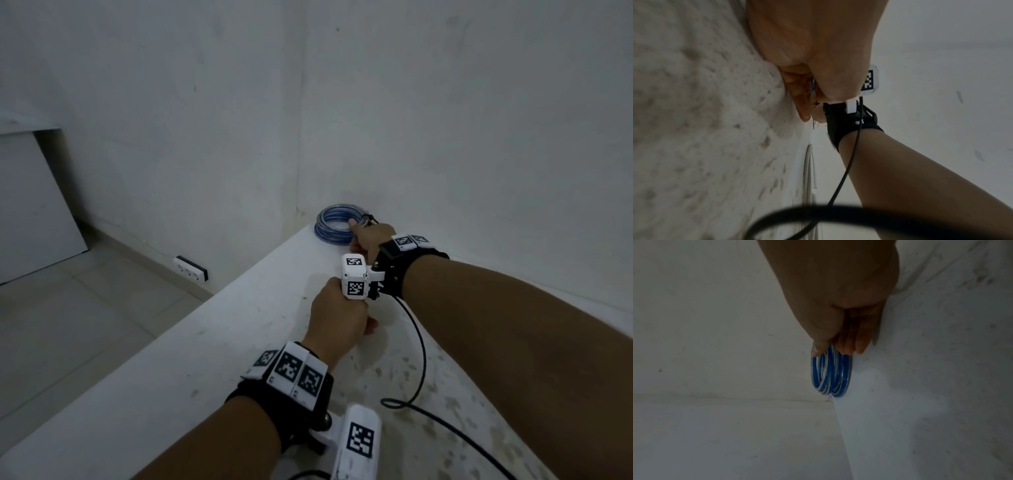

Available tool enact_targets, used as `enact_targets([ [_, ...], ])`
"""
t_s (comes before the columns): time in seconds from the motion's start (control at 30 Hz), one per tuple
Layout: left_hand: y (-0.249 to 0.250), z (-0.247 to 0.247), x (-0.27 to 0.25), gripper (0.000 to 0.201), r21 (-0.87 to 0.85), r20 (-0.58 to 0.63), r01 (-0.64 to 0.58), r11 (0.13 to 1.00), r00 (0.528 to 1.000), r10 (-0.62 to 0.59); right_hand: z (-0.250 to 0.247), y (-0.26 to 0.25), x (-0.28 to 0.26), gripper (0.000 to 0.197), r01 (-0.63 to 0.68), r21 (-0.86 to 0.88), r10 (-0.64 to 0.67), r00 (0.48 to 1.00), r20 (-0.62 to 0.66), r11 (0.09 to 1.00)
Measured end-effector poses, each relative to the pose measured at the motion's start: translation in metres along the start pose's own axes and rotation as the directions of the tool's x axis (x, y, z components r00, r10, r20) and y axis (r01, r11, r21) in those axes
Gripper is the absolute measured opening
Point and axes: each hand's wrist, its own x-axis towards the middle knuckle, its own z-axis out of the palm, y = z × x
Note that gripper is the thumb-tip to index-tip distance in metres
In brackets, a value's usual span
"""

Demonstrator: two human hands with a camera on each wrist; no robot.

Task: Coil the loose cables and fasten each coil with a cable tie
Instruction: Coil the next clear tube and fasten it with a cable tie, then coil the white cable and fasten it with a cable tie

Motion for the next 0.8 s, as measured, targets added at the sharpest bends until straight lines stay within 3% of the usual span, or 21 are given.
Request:
enact_targets([
  [0.07,-0.001,0.000,0.001,0.024,0.035,0.002,-0.007,0.999,1.000,0.007,0.001,0.002,0.000,0.057,0.011,0.044,-0.010,1.000,-0.016,0.999],
  [0.2,-0.002,0.000,0.000,0.019,0.106,0.011,-0.012,0.994,1.000,0.011,-0.006,0.004,-0.004,0.050,-0.035,0.333,0.044,0.999,-0.020,0.942],
  [0.43,0.004,0.008,-0.003,0.006,0.256,-0.045,0.012,0.966,0.999,0.000,-0.087,0.028,-0.055,0.036,-0.012,0.234,0.024,0.999,-0.046,0.972],
  [0.57,0.013,0.016,-0.009,0.023,0.487,0.046,-0.043,0.872,0.999,0.023,-0.168,0.076,-0.115,0.033,0.036,0.041,-0.029,0.986,-0.164,0.999],
  [0.63,0.019,0.025,-0.018,0.023,0.583,0.100,-0.085,0.808,0.994,0.032,-0.212,0.108,-0.146,0.041,0.069,-0.172,-0.108,0.967,-0.231,0.983],
  [0.73,0.024,0.047,-0.036,0.019,0.625,0.165,-0.145,0.767,0.985,0.052,-0.275,0.153,-0.192,0.054,-0.074,-0.614,-0.150,0.941,-0.305,0.786],
  [0.8,0.027,0.066,-0.051,0.018,0.627,0.201,-0.159,0.763,0.979,0.038,-0.306,0.184,-0.218,0.061,-0.152,-0.706,-0.110,0.944,-0.311,0.692],
])
